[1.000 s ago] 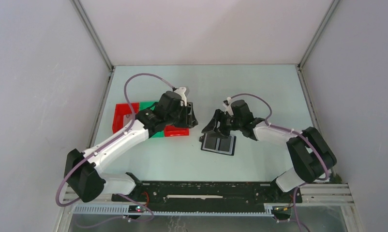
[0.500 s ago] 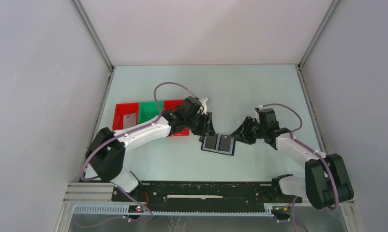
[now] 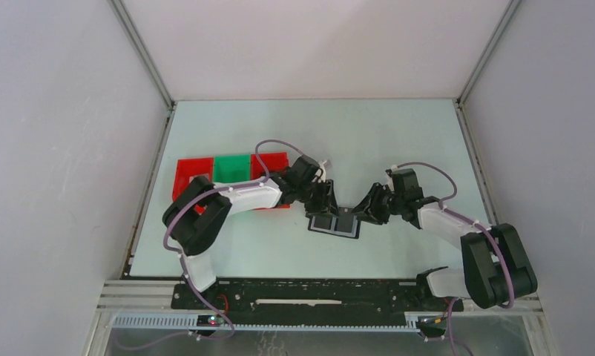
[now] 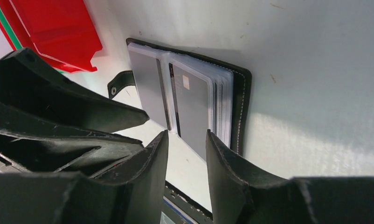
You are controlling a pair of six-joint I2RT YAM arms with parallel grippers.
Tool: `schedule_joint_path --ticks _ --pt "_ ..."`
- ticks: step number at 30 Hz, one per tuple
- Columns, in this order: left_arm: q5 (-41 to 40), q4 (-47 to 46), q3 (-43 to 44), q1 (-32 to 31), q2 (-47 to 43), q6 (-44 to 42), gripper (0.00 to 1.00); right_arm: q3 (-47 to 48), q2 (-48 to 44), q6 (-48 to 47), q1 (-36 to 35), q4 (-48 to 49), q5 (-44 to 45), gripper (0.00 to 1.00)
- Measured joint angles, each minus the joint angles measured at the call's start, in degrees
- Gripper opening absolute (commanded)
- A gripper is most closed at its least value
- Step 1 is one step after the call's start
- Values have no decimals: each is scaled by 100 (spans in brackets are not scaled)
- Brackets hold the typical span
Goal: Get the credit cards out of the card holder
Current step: Remove the credit card from the card holder.
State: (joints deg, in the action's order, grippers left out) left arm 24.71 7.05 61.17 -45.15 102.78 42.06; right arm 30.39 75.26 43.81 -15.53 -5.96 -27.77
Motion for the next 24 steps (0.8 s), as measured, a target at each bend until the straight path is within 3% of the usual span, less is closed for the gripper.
schedule_joint_path --ticks 24 --pt "221 -457 0 273 267 103 43 0 660 66 -144 623 -142 43"
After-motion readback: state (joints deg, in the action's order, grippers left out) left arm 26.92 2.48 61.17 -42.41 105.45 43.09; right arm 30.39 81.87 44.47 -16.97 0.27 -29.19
